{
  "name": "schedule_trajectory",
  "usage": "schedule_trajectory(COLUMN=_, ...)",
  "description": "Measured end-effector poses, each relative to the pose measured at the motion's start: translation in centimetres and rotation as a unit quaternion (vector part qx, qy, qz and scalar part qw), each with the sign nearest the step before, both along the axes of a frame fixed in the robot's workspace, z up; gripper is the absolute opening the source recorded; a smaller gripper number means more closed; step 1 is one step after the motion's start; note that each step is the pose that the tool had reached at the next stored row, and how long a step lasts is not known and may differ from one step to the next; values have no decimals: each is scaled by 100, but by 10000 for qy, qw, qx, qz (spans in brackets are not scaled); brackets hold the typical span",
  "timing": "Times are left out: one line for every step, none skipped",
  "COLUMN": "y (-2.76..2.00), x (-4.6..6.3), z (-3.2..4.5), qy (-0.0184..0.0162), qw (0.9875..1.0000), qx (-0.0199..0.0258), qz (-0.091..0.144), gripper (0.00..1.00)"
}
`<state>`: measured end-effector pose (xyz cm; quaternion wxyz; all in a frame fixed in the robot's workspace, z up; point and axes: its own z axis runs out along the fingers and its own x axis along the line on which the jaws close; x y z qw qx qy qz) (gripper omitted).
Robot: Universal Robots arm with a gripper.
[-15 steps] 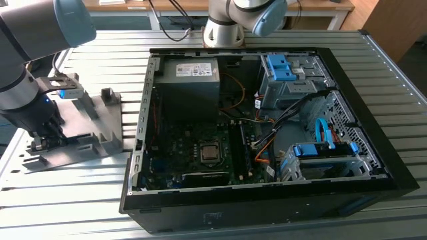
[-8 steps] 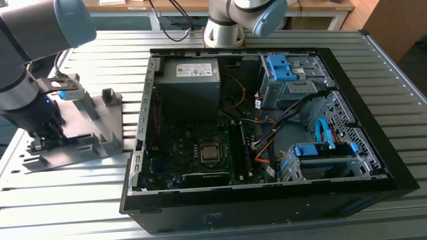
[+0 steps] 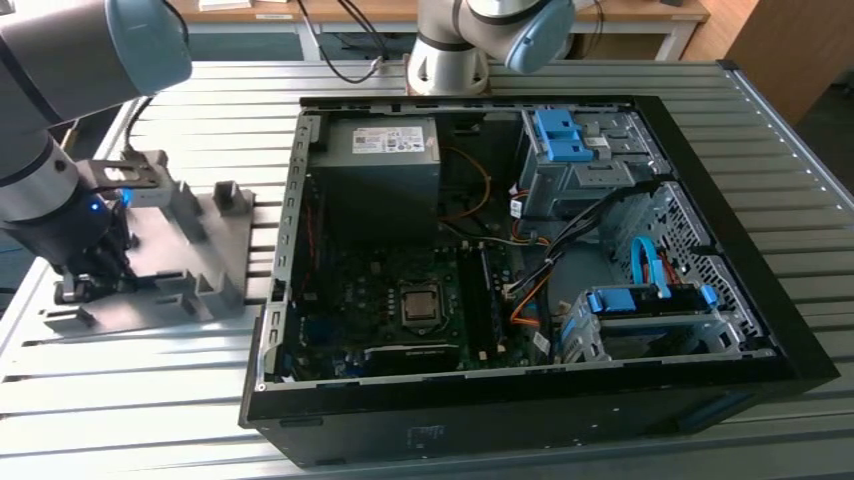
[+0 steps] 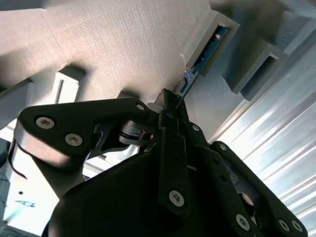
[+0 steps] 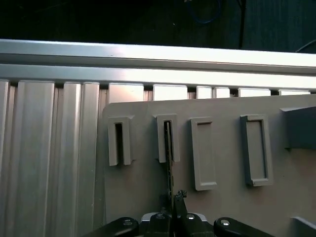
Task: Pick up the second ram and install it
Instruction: 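Pick up the second ram and move it above second insertion slot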
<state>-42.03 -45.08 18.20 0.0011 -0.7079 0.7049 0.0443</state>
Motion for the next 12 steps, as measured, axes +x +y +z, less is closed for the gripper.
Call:
schedule_trajectory(y=0, x=0, z=-2, qy=0, qw=10000, qx=-2, qz=-90, gripper=14)
schedule_trajectory(y=0, x=0, z=-5, qy=0, qw=9998, qx=-4, qz=-187, gripper=14)
schedule_trajectory(y=0, x=0, z=-8, qy=-1, qw=9996, qx=-6, qz=-277, gripper=14)
schedule_trajectory(y=0, x=0, z=-9, qy=-1, qw=9993, qx=-9, qz=-365, gripper=14)
schedule_trajectory(y=0, x=0, z=-9, qy=1, qw=9990, qx=-12, qz=-453, gripper=14)
schedule_trajectory(y=0, x=0, z=-10, qy=0, qw=9986, qx=-17, qz=-535, gripper=14)
schedule_trajectory(y=1, x=0, z=-11, qy=0, qw=9984, qx=-23, qz=-566, gripper=14)
schedule_trajectory(y=1, x=0, z=-11, qy=0, qw=9984, qx=-23, qz=-567, gripper=14)
schedule_trajectory(y=1, x=0, z=-11, qy=-1, qw=9984, qx=-24, qz=-567, gripper=14)
schedule_trajectory(y=1, x=0, z=-12, qy=-1, qw=9984, qx=-24, qz=-567, gripper=14)
schedule_trajectory(y=1, x=1, z=-11, qy=0, qw=9984, qx=-24, qz=-567, gripper=14)
schedule_trajectory(y=2, x=3, z=-4, qy=2, qw=9984, qx=-27, qz=-562, gripper=14)
